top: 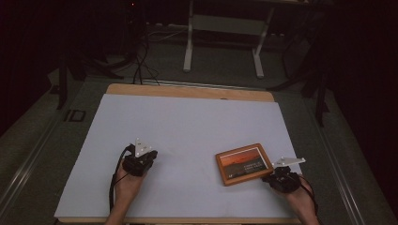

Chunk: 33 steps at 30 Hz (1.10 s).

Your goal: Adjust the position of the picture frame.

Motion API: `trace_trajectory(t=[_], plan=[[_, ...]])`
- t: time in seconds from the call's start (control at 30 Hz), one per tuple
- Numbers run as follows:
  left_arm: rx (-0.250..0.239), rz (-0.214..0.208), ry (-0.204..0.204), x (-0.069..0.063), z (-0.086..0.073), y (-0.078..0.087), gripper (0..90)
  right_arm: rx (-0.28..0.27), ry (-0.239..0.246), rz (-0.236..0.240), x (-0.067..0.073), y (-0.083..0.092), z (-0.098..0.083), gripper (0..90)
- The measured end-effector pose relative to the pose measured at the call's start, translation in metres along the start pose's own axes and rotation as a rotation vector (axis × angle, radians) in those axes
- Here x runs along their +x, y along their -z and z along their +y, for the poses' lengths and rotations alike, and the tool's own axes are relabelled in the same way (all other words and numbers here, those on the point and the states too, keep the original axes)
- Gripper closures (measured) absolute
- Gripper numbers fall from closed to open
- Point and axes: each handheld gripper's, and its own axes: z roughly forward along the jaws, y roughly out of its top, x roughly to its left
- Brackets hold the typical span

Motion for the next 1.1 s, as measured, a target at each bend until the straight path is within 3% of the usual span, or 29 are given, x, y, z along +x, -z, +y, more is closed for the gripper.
trace_trajectory(t=[0.3, 0.5, 0.67, 0.9, 1.1], plan=[[-0.008, -0.045, 0.018, -0.002, 0.004, -0.002, 88.3, 0.012, -0.021, 0.002, 0.000, 0.001, -0.005, 90.0], [-0.026, -0.106, -0.006, -0.016, 0.021, -0.014, 88.3, -0.021, -0.051, 0.004, 0.003, 0.018, -0.013, 85.4], [-0.040, -0.175, -0.058, -0.039, 0.045, -0.032, 88.3, -0.041, -0.059, 0.008, 0.009, 0.029, -0.015, 84.9], [-0.060, -0.275, -0.175, -0.078, 0.084, -0.069, 88.4, -0.030, -0.036, 0.002, 0.017, 0.024, -0.013, 89.4], [-0.017, -0.342, -0.270, -0.109, 0.103, -0.107, 88.7, -0.038, -0.052, -0.027, 0.015, 0.022, -0.013, 90.0]])
